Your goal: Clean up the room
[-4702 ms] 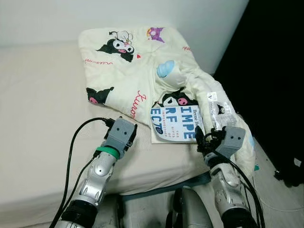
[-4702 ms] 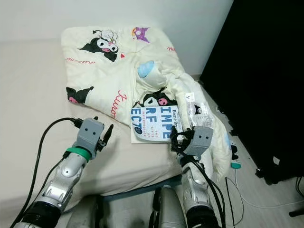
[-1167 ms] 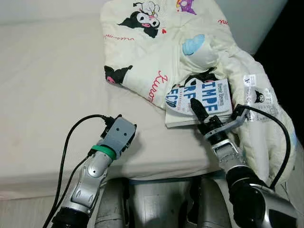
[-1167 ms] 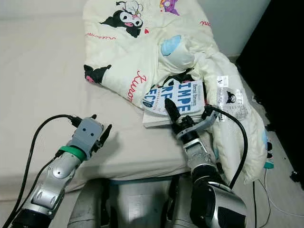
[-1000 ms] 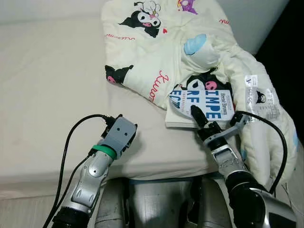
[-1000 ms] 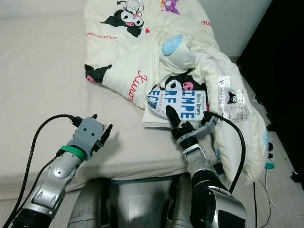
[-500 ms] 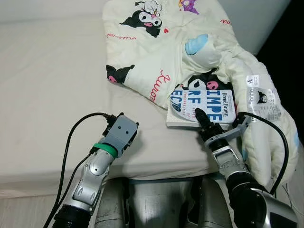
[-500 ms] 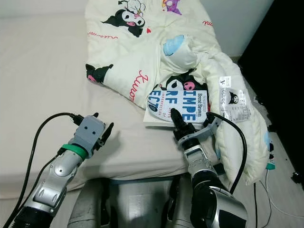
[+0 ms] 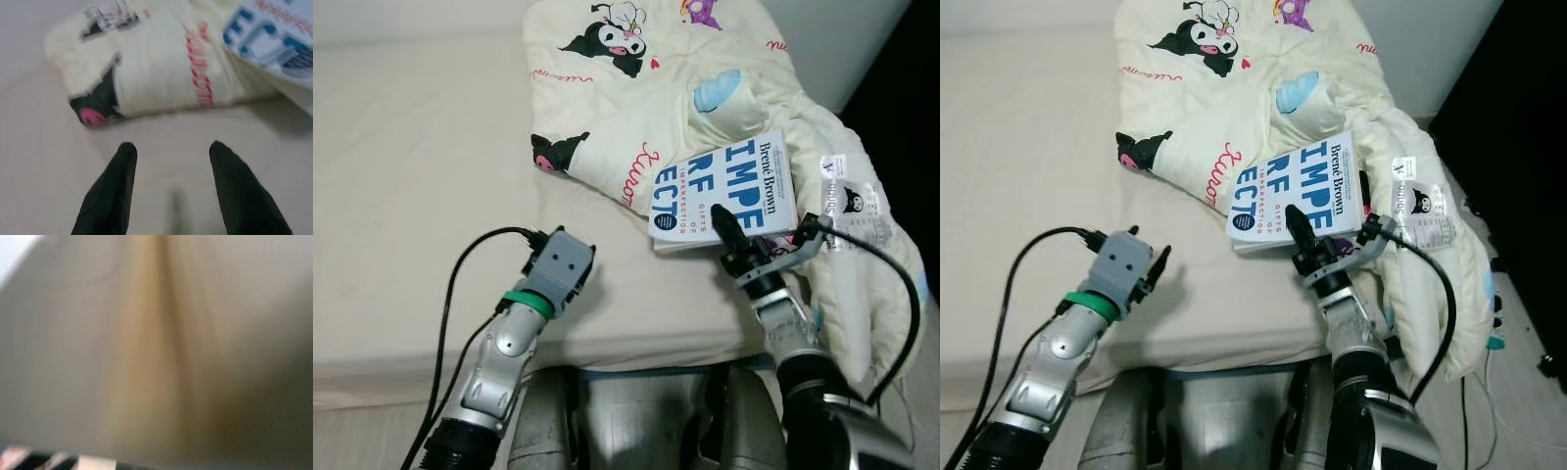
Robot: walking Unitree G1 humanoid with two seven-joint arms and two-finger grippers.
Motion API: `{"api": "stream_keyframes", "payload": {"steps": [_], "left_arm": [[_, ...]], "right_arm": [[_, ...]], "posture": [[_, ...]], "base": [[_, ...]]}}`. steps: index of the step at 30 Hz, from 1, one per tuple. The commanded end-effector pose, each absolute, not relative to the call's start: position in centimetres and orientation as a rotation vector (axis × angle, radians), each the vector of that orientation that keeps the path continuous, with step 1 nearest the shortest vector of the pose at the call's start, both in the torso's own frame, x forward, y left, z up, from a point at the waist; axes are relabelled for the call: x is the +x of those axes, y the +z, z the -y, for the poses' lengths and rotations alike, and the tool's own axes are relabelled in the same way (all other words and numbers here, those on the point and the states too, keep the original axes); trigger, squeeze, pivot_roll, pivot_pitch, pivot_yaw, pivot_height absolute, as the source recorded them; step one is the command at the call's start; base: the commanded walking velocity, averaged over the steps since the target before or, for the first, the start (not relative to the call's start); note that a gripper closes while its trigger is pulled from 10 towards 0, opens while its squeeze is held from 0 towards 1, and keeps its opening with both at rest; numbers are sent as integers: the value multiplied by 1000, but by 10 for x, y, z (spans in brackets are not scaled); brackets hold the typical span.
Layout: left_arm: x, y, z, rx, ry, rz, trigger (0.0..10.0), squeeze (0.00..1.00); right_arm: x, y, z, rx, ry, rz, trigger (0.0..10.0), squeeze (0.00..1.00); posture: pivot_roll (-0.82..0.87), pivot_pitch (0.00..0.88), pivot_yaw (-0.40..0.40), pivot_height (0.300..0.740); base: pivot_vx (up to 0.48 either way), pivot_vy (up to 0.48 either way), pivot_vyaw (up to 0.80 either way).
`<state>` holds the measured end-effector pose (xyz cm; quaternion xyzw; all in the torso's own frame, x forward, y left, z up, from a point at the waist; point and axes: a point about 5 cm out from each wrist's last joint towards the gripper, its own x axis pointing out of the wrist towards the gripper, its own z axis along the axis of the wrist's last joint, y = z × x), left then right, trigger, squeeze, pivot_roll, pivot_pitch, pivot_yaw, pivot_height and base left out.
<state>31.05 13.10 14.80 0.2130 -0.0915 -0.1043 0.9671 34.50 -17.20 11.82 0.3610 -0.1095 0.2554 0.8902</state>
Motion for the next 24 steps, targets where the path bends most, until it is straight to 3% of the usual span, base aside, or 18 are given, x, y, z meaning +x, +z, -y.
{"api": "stream_keyframes", "payload": {"steps": [1,2,3,4,5,7,10,14,24], "left_arm": [[309,150,-136,406,-187,180,10000,0],[309,150,-136,406,-187,180,10000,0],[309,165,-141,349,-149,219,10000,0],[309,165,-141,349,-149,219,10000,0],[309,172,-142,305,-140,232,10000,0],[309,180,-142,208,-132,240,10000,0],[309,180,-142,208,-132,240,10000,0],[313,178,-151,-7,-55,177,10000,0],[315,162,-159,-52,-53,102,10000,0]], "right_arm": [[342,128,167,657,576,256,0,0],[342,128,167,657,576,256,0,0],[334,144,167,455,521,316,0,0],[334,144,167,455,521,316,0,0],[330,150,167,365,479,341,10000,0],[323,148,167,242,405,341,10000,0],[323,148,167,242,405,341,10000,0],[308,143,176,37,244,388,10000,0],[304,155,186,-58,148,423,10000,0]], "posture": [[131,157,31,586],[131,157,31,586],[114,147,22,586],[114,147,22,586],[108,142,19,586],[88,124,11,586],[88,124,11,586],[57,99,1,596],[37,81,-13,626]], "base": [[0,0,0],[0,0,0],[0,0,0],[0,0,0],[0,0,0],[0,0,0],[0,0,0],[0,0,0],[0,0,0]]}}
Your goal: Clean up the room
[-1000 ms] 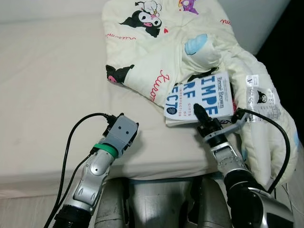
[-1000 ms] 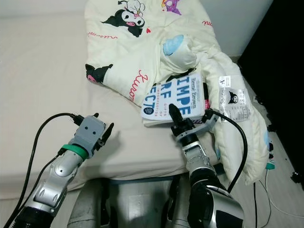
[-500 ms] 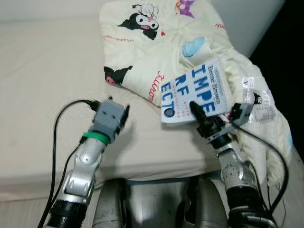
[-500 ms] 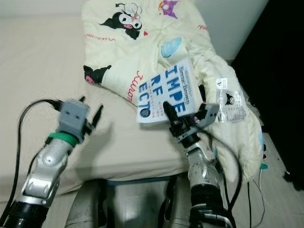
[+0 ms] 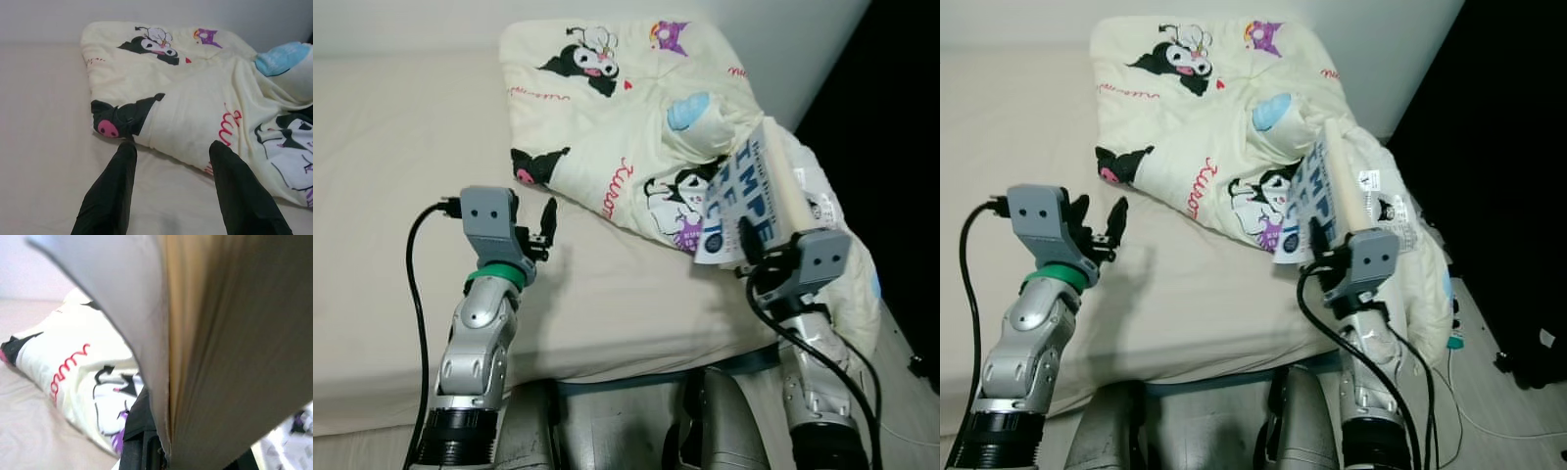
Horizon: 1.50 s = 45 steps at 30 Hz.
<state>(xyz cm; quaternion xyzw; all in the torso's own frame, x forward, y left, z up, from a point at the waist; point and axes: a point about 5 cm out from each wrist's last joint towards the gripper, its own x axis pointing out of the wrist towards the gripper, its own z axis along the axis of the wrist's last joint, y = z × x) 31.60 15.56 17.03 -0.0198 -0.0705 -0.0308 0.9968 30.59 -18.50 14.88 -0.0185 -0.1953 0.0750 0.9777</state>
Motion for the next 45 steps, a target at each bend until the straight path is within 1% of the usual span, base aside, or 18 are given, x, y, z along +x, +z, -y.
{"api": "stream_keyframes", "payload": {"steps": [1,7,8,13,23,31,34,40,45], "left_arm": [[316,161,-159,-51,-52,95,10000,0],[319,160,-158,-29,-49,91,10000,0],[320,162,-154,-18,-58,92,10000,0],[322,163,-149,-14,-72,94,10000,0],[327,163,-140,-15,-101,95,10000,0],[328,159,-135,-8,-116,86,10000,0],[327,157,-135,-5,-118,83,10000,0],[325,149,-135,27,-128,64,10000,0],[325,145,-133,42,-132,61,10000,0]], "right_arm": [[305,156,187,-64,144,423,10000,0],[308,160,186,-77,143,426,10000,0],[309,159,184,-80,135,427,10000,0],[308,157,181,-85,123,427,10000,0],[306,156,187,-102,92,417,10000,0],[308,155,186,-108,85,414,10000,0],[308,154,186,-107,80,408,10000,0],[311,133,187,-8,52,311,10000,0],[311,121,182,9,57,261,10000,0]], "posture": [[36,79,-17,631],[39,78,-19,646],[41,77,-18,656],[38,77,-14,671],[29,74,-9,706],[30,65,-9,736],[31,63,-9,740],[33,49,-6,740],[33,43,-7,740]], "base": [[0,0,0],[0,0,0],[0,0,0],[0,0,0],[0,0,0],[0,0,0],[0,0,0],[0,0,0],[-49,0,0]]}}
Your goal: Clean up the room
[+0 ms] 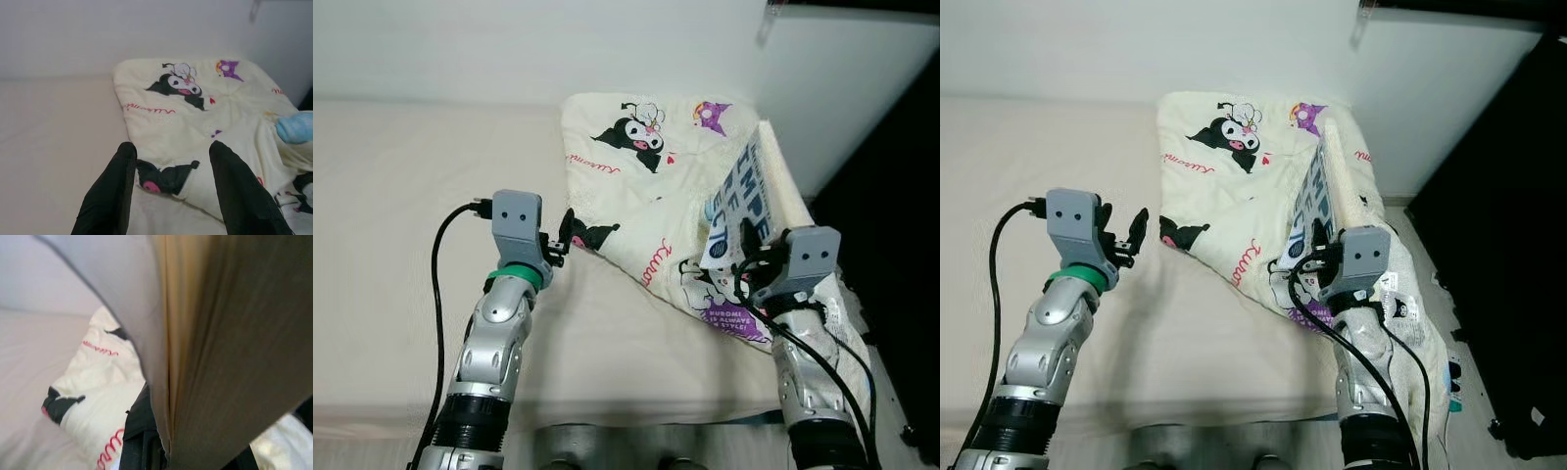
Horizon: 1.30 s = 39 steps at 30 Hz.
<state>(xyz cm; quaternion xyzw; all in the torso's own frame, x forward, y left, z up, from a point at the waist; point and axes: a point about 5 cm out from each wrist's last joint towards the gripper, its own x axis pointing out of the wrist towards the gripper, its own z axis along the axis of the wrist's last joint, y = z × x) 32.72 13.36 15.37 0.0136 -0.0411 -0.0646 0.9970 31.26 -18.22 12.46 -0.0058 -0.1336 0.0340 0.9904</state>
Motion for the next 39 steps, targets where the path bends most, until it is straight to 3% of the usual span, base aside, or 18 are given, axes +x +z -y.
{"api": "stream_keyframes", "payload": {"steps": [1,39], "left_arm": [[325,145,-133,42,-132,61,10000,0],[325,139,-134,77,-141,40,10000,0]], "right_arm": [[311,121,182,9,57,261,10000,0],[314,120,170,54,110,251,10000,0]], "posture": [[33,43,-7,740],[37,50,12,740]], "base": [[-247,0,0],[-287,0,20]]}}
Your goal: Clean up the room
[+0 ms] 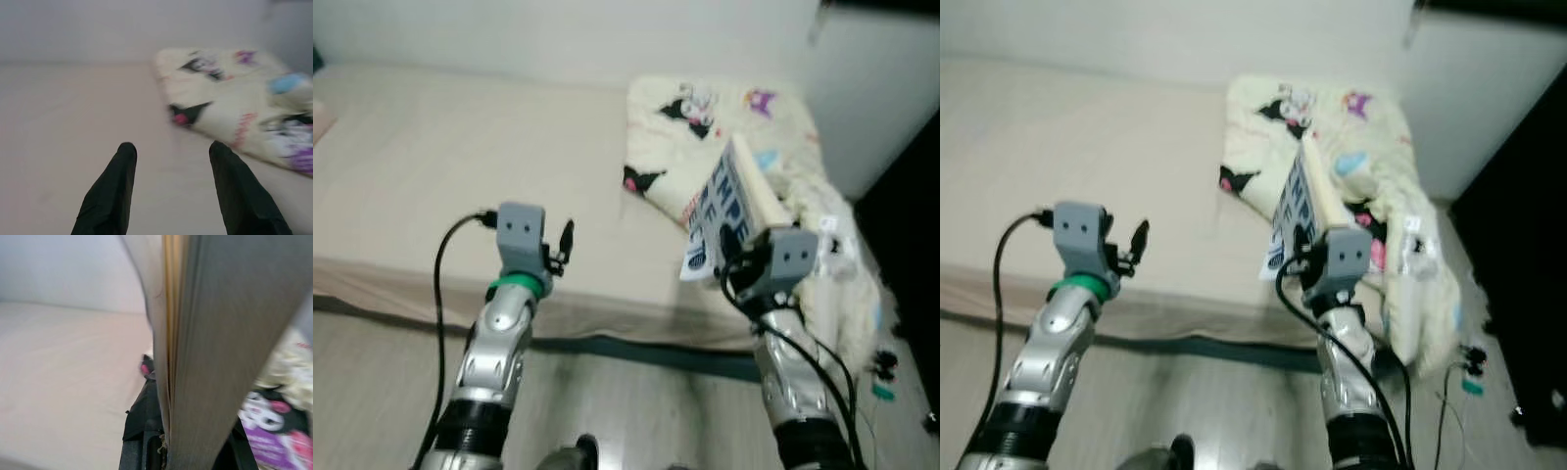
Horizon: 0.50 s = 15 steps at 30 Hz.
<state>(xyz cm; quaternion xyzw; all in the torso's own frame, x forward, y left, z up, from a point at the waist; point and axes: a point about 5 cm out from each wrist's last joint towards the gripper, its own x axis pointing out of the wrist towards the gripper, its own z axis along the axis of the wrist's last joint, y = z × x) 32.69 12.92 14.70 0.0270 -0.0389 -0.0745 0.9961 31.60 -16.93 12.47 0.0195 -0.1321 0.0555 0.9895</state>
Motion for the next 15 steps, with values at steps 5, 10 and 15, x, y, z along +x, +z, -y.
{"api": "stream_keyframes", "payload": {"steps": [5,10,15], "left_arm": [[321,126,-138,129,-158,-16,10000,0],[309,97,-159,201,-121,-137,10000,0],[302,86,-168,226,-105,-182,10000,0]], "right_arm": [[311,100,169,38,114,162,10000,0],[295,61,158,13,183,17,10000,0],[290,57,138,36,250,12,10000,0]], "posture": [[41,52,13,740],[43,54,13,740],[42,55,14,740]], "base": [[0,0,758],[0,0,733],[0,0,698]]}}
